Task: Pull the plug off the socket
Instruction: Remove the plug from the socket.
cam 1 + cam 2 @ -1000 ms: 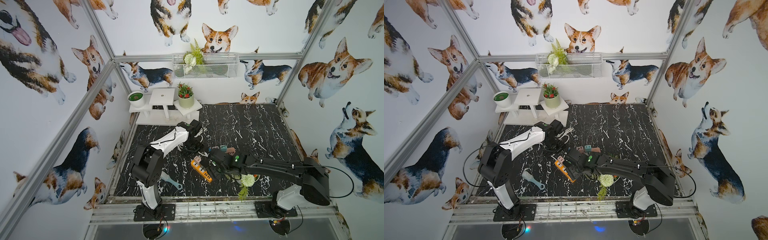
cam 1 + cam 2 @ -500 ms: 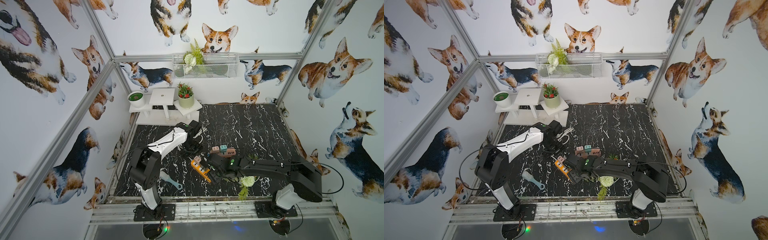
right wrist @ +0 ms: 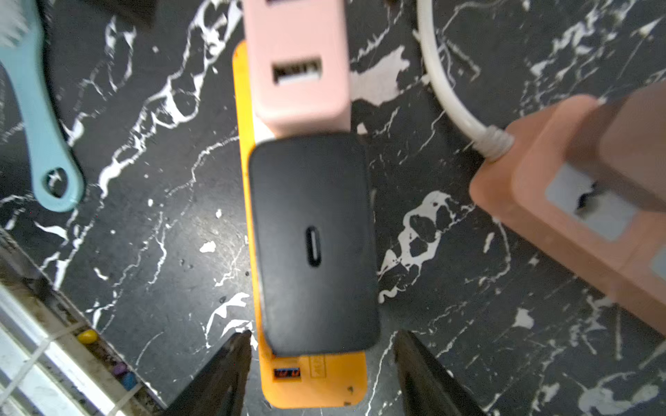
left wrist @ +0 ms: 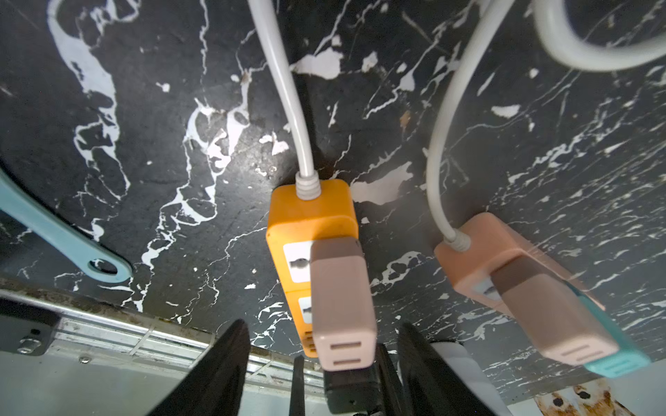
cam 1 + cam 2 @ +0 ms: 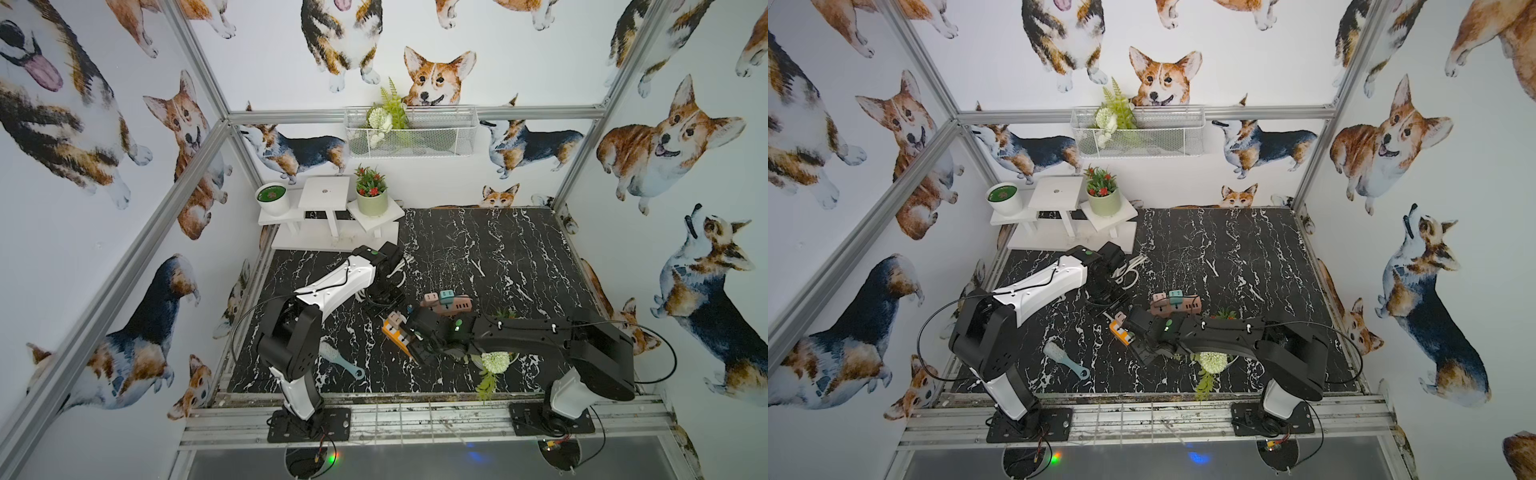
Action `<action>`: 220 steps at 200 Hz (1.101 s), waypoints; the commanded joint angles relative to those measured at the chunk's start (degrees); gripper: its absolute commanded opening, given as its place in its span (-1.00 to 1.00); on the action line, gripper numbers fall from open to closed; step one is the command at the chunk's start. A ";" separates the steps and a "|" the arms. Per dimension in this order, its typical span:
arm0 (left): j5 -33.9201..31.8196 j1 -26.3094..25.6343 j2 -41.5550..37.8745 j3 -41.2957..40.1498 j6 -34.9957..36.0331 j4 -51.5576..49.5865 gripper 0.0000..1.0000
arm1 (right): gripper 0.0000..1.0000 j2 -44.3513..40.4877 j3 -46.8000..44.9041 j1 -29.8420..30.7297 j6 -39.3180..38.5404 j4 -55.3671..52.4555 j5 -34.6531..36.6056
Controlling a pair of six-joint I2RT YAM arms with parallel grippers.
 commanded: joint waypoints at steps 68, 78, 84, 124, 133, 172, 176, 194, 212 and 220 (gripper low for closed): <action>0.73 -0.58 1.20 0.02 -1.68 0.29 0.28 | -0.18 3.38 -0.24 0.16 0.94 0.31 -0.30; 0.83 -0.58 1.19 0.11 -1.81 0.20 0.25 | -0.18 3.53 -0.04 0.17 1.01 0.18 -0.30; 0.92 -0.60 1.08 0.11 -2.04 0.05 0.25 | -0.18 3.64 0.12 0.18 1.01 -0.16 -0.31; 0.56 -1.45 -0.70 -0.62 -4.33 -0.76 0.00 | -0.20 3.19 -0.69 0.13 1.68 -1.18 0.13; 0.89 -1.76 -1.04 -1.24 -5.08 -0.15 -0.09 | -0.19 3.04 -0.97 0.17 1.63 -1.14 0.38; 0.21 -2.59 0.95 -0.71 -5.72 -0.81 -0.28 | -0.19 3.12 -0.98 0.15 1.72 -1.45 0.96; -0.19 -2.68 1.17 -0.50 -5.65 -1.08 -0.28 | -0.19 3.16 -0.95 0.18 1.76 -1.45 1.00; -1.13 -2.57 2.08 -0.17 -5.52 -1.16 -0.22 | -0.19 3.47 -0.82 0.18 1.73 -1.70 0.88; -1.78 -2.44 3.23 1.08 -5.02 -1.23 -0.07 | -0.19 3.57 -0.75 0.11 1.71 -1.97 1.09; -2.13 -2.58 3.62 1.42 -4.94 -1.23 -0.11 | -0.19 3.51 -0.77 0.11 1.70 -2.06 1.10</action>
